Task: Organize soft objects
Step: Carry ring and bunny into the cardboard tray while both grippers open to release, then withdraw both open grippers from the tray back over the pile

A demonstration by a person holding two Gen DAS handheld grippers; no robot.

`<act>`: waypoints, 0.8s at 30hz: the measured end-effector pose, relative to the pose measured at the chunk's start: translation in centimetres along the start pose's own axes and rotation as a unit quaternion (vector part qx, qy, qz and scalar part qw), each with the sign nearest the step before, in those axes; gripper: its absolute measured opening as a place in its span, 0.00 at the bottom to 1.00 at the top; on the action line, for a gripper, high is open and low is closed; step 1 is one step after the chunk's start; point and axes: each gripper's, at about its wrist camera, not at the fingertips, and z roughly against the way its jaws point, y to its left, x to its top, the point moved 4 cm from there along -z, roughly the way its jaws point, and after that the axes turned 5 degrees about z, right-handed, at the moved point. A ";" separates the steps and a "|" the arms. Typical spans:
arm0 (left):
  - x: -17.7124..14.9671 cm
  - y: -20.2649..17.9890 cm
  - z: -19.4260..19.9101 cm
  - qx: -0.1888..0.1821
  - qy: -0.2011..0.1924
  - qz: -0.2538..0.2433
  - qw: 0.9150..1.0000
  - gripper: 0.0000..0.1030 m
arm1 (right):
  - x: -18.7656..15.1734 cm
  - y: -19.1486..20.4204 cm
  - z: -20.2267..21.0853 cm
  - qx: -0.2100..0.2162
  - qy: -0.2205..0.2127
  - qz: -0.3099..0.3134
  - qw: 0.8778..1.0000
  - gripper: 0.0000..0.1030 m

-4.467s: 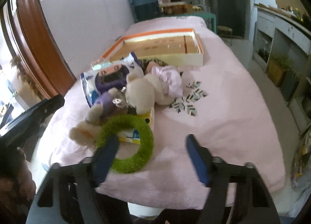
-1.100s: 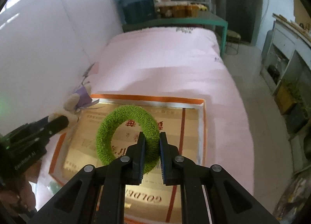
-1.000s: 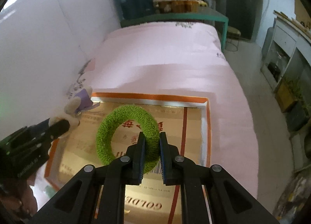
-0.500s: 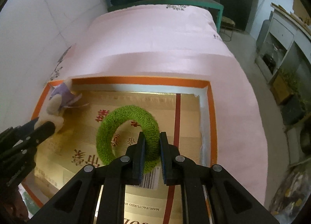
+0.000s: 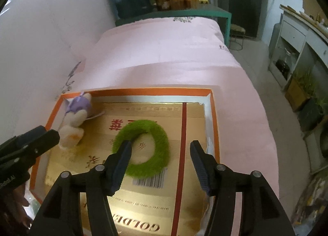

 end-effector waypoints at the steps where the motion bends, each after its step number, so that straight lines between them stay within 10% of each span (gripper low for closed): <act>1: 0.0 -0.1 0.3 -0.001 0.000 -0.002 1.000 0.58 | -0.1 0.3 0.4 0.001 -0.004 0.002 1.000 0.59; 24: -5.6 0.1 13.4 0.013 -0.104 -0.013 0.994 0.56 | -6.9 3.8 14.6 -0.011 -0.101 0.000 0.995 0.59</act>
